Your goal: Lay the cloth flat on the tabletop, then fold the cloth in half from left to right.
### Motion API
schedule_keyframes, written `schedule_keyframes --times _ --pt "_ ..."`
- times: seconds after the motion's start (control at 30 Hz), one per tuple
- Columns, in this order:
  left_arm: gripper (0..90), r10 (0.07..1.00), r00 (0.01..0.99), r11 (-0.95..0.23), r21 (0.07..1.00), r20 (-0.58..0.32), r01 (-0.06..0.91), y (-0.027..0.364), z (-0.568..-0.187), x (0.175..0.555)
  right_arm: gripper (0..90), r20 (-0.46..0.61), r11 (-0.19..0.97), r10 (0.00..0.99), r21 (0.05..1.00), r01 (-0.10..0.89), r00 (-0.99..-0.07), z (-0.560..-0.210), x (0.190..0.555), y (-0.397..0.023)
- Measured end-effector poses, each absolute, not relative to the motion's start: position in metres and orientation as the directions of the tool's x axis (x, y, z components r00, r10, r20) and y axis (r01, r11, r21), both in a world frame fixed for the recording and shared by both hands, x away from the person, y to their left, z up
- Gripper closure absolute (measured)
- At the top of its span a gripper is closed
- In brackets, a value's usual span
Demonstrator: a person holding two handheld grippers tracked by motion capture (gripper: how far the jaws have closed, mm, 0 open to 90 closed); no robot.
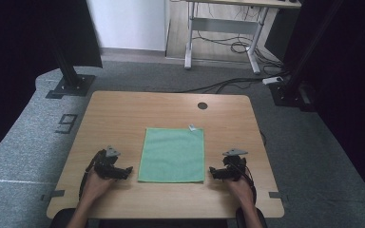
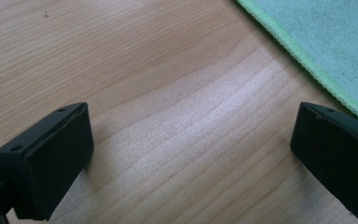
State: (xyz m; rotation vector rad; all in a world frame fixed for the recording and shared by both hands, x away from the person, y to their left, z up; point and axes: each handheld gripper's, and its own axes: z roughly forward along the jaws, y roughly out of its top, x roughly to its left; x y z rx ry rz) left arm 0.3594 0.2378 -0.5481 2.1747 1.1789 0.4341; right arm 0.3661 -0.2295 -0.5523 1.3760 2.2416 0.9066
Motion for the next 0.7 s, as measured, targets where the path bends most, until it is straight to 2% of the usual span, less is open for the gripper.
schedule_keyframes --times 0.3,0.7 --pt "0.0 0.836 0.549 -0.409 0.659 -0.008 0.632 0.2384 -0.5485 0.3596 0.0 0.009 0.333 0.874 0.716 0.613 -0.486 -0.5569 0.3618 -0.2275" --pt "0.0 0.844 0.536 -0.399 0.660 -0.007 0.637 0.2380 -0.5486 0.3587 0.0 0.010 0.338 0.871 0.715 0.612 -0.492 -0.5569 0.3616 -0.2273"
